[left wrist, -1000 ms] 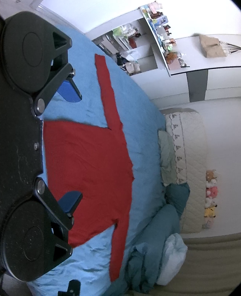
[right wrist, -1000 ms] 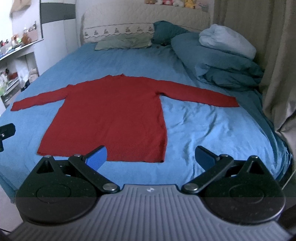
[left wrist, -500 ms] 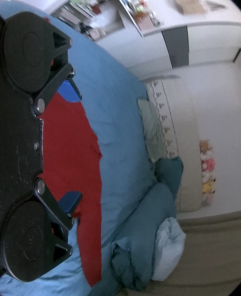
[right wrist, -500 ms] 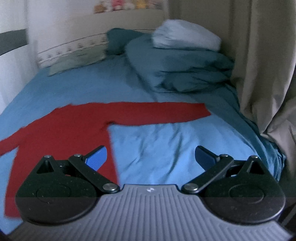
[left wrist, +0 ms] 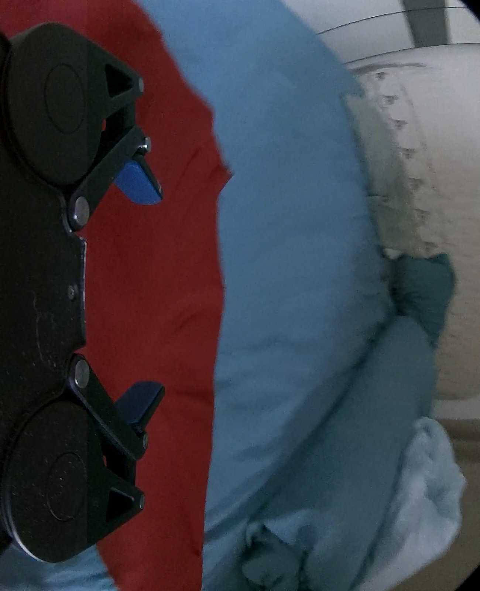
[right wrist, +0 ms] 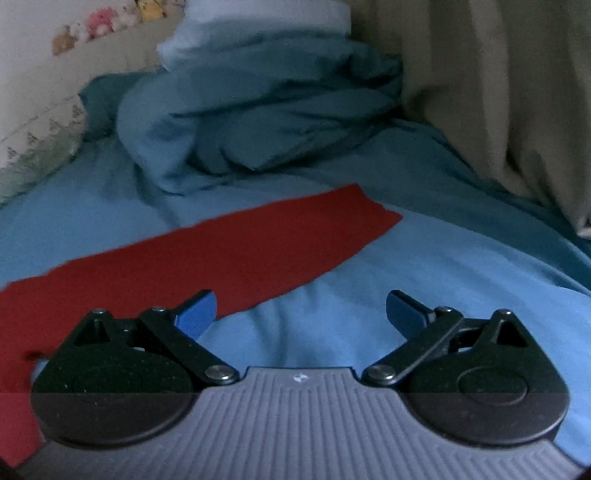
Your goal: Fold small clothes
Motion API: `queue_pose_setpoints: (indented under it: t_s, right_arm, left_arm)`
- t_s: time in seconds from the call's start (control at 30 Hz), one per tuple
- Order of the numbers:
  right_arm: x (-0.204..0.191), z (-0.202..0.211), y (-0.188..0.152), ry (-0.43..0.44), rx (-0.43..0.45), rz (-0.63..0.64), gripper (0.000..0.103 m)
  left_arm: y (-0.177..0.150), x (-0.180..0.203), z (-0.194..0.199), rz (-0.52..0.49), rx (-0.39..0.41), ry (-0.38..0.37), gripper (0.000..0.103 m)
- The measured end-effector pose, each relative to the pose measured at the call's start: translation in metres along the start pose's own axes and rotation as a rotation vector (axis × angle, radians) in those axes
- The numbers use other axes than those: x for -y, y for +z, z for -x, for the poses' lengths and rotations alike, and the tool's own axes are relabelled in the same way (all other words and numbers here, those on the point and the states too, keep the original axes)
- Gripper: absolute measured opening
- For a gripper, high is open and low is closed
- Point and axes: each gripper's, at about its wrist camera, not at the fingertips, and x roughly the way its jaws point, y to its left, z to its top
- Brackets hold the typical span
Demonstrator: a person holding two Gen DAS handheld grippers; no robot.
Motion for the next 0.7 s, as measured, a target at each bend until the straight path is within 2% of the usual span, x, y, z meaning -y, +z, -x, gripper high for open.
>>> queue_pose_setpoints:
  t_s: [0.1,0.2,0.27,0.3,0.37,0.5,0.57,0.6,0.63,0.7]
  right_arm:
    - [0.001,-0.033,0.002,0.017,-0.004,-0.005,0.103]
    - [0.004,-0.058,0.006,-0.017,-0.035,-0.055,0.103]
    - [0.004,-0.069,0.01,-0.04,-0.023,-0.068,0.103]
    - [0.003,-0.072,0.013,-0.057,-0.022,-0.069,0.103]
    - [0.003,-0.079,0.021,-0.093,-0.028,-0.087,0.097]
    - [0.004,-0.086,0.035,-0.132,-0.059,-0.089,0.067]
    - [0.002,-0.087,0.041,-0.13,-0.075,-0.069,0.046]
    - [0.0,-0.085,0.044,-0.134,-0.09,-0.048,0.031]
    - [-0.002,-0.085,0.048,-0.138,-0.103,-0.024,0.023]
    - [-0.009,-0.077,0.058,-0.129,-0.108,0.01,0.021]
  left_arm:
    - [0.001,0.009,-0.032,-0.003,-0.062,0.026,0.103]
    - [-0.004,0.015,-0.058,0.004,-0.133,0.052,0.103]
    - [-0.007,0.015,-0.076,0.029,-0.199,0.05,0.103]
    - [-0.01,0.013,-0.077,0.039,-0.183,0.049,0.103]
    - [-0.011,0.012,-0.074,0.036,-0.184,0.049,0.103]
    - [-0.005,0.008,-0.075,0.029,-0.232,0.023,0.103]
    - [0.003,0.002,-0.077,0.019,-0.278,-0.003,0.103]
    - [0.007,-0.001,-0.077,0.016,-0.302,-0.018,0.103]
    - [0.01,-0.004,-0.077,0.016,-0.317,-0.029,0.103]
    - [0.017,-0.015,-0.072,0.04,-0.332,-0.042,0.103]
